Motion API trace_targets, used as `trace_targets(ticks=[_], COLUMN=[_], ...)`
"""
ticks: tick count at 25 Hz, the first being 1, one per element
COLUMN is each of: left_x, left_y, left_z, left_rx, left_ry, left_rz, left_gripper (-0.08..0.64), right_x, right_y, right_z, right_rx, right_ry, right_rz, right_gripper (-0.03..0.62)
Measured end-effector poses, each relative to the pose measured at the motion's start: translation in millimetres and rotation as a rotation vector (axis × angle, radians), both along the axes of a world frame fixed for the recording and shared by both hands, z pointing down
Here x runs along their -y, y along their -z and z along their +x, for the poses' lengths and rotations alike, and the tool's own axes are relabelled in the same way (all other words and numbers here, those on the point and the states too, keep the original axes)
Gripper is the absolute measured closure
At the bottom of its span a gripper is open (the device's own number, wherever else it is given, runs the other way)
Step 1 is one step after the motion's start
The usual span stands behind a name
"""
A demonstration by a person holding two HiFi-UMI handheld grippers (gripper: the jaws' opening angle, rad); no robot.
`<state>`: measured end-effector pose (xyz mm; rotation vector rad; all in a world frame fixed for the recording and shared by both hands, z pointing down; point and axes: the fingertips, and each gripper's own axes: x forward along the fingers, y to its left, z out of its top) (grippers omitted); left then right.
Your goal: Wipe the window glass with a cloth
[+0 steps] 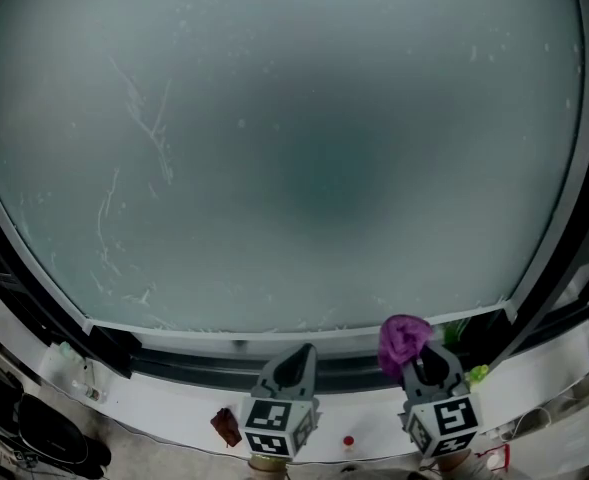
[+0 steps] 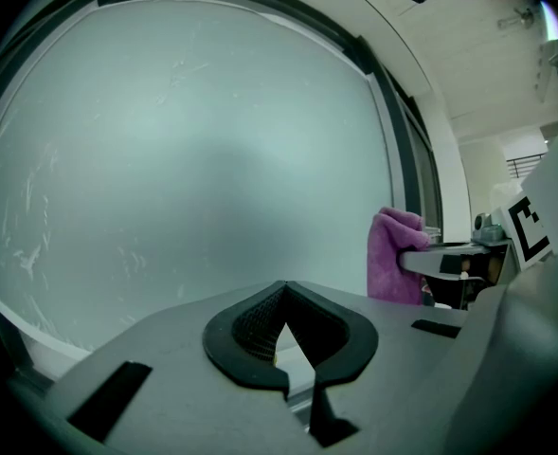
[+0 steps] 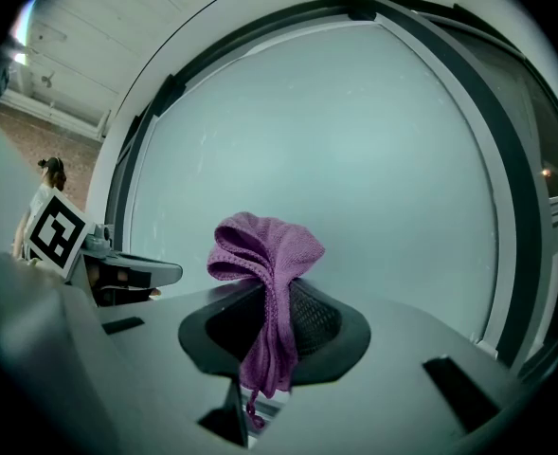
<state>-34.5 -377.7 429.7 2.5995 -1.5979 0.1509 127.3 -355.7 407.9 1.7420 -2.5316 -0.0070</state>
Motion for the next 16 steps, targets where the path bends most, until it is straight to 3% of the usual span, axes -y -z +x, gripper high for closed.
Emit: trace_targets(ticks=[16], left_x=[4.9], left_y=[-3.1], left_z=[-6.6], left_rx=[-0.006], left_ry=[0.017], left_rz=[-0.006], left_gripper=[0.555], right_x=[4.6], right_y=[1.7], right_z=[-13.9], right_rx=[-0.008], right_ry=[0.041], right_rz=[0.018], right_gripper=[0.531])
